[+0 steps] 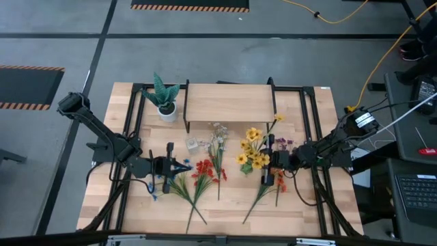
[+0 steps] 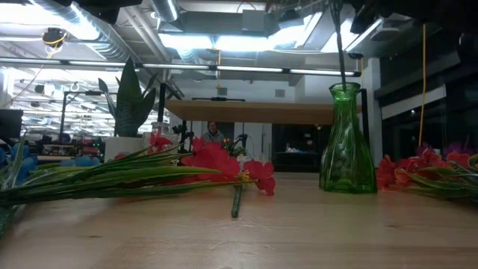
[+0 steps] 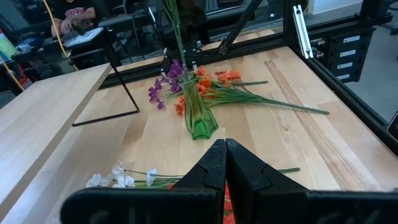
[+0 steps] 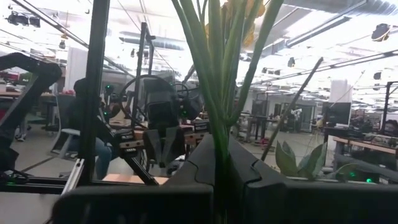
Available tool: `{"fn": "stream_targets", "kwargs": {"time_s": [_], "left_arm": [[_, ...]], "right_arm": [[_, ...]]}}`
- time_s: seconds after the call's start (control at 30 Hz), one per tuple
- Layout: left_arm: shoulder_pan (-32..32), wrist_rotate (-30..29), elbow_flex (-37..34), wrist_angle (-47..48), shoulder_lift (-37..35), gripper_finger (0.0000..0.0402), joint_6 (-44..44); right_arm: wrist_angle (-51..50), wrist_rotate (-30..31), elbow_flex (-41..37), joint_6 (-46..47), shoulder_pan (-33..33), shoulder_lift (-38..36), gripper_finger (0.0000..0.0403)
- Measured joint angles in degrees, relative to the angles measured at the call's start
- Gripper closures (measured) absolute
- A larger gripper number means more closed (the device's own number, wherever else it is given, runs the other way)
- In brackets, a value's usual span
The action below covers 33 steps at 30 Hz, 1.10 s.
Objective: Pick and place flowers into a vace then onto a shelf
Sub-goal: Put the yellow flowers into the green vase
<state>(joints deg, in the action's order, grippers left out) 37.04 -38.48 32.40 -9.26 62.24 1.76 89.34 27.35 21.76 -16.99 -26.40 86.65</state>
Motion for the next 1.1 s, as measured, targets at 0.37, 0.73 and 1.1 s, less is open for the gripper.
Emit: {"fn": "stream_targets", "kwargs": {"time_s": [0.37,0.73,1.1], "left_arm": [[0.0,-0.09,0.0,0.0,0.0,0.0398,0.0],[-0.01,-0.11,0.0,0.0,0.0,0.0398,0.0],[-0.01,-0.25,0.0,-0.01,0.0,0.0398,0.0]], "right_arm": [[0.52,0.2,-0.68,1.88,0.7,4.1,0.0398],[0.74,1.59,-0.68,3.35,1.28,7.52,0.0399],[0.55,1.64,1.16,4.72,3.08,12.29,0.0401]]}}
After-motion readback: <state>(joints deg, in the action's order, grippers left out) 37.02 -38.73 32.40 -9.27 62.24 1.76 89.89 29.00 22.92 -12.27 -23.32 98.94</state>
